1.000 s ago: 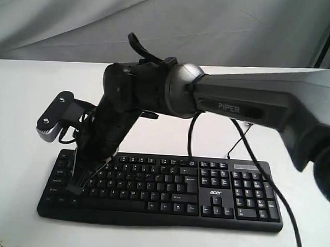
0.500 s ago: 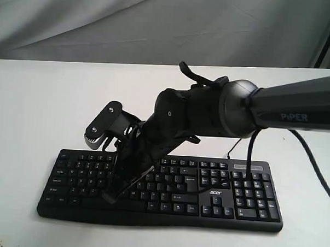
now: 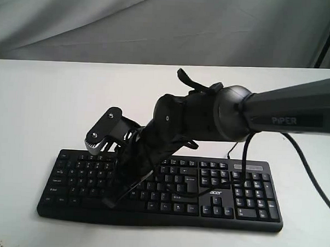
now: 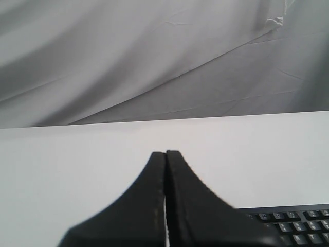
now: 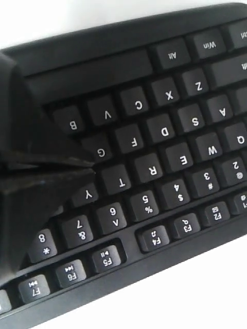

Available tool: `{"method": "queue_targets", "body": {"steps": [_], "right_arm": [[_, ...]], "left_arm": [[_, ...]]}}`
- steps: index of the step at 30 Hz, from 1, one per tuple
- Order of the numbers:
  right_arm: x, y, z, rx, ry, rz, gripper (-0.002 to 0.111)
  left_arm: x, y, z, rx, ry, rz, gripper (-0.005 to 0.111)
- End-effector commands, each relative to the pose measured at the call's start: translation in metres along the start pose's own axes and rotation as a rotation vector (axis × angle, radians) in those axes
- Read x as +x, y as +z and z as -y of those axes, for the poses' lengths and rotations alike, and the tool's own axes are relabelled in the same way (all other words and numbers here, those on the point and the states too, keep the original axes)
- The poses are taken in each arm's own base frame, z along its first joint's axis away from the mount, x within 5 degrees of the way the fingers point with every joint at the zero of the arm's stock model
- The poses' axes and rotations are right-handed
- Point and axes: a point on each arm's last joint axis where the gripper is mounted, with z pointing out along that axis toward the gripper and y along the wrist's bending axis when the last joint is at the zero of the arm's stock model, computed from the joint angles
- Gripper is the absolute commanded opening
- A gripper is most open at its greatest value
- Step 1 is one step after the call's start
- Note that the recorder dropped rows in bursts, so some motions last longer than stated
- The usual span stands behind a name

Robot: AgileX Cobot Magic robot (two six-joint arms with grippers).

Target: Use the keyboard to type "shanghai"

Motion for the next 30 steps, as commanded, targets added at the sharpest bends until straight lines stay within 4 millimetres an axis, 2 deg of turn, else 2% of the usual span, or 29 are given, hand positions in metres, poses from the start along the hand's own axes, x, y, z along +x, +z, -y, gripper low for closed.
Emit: {"method": "queue_targets", "body": {"steps": [1,6,9,12,16,19,22,25,30], "right_arm": [[-0.001,-0.001,0.001,0.005,-0.001,0.01,0.0],[0.006,0.012,0.002,-0.007,0.015,-0.017,0.0],[0.006,0.011,0.001,-0.01,0.017,-0.017,0.0],[0.0,0.001,0.001,0.0,0.004,0.007,0.0],[-0.02,-0.012,0.001,0.014,-0.028,0.064,0.0],[-0.041,-0.012,-0.005,0.011,-0.066,0.105,0.0],[-0.058,-0.001,-0.01,-0.019,-0.096,0.112,0.0],[-0.07,0.019,-0.014,-0.062,-0.117,0.091,0.0],[-0.079,0.036,-0.017,-0.106,-0.138,0.067,0.0]], "left_arm": [[0.0,0.0,0.0,0.007,-0.002,0.007,0.0],[0.0,0.0,0.0,0.007,-0.002,0.007,0.0],[0.0,0.0,0.0,0.007,-0.002,0.007,0.0],[0.0,0.0,0.0,0.007,-0.002,0.007,0.0],[0.0,0.0,0.0,0.007,-0.002,0.007,0.0],[0.0,0.0,0.0,0.007,-0.002,0.007,0.0],[0.0,0.0,0.0,0.007,-0.002,0.007,0.0],[0.0,0.0,0.0,0.007,-0.002,0.007,0.0],[0.0,0.0,0.0,0.007,-0.002,0.007,0.0]]}}
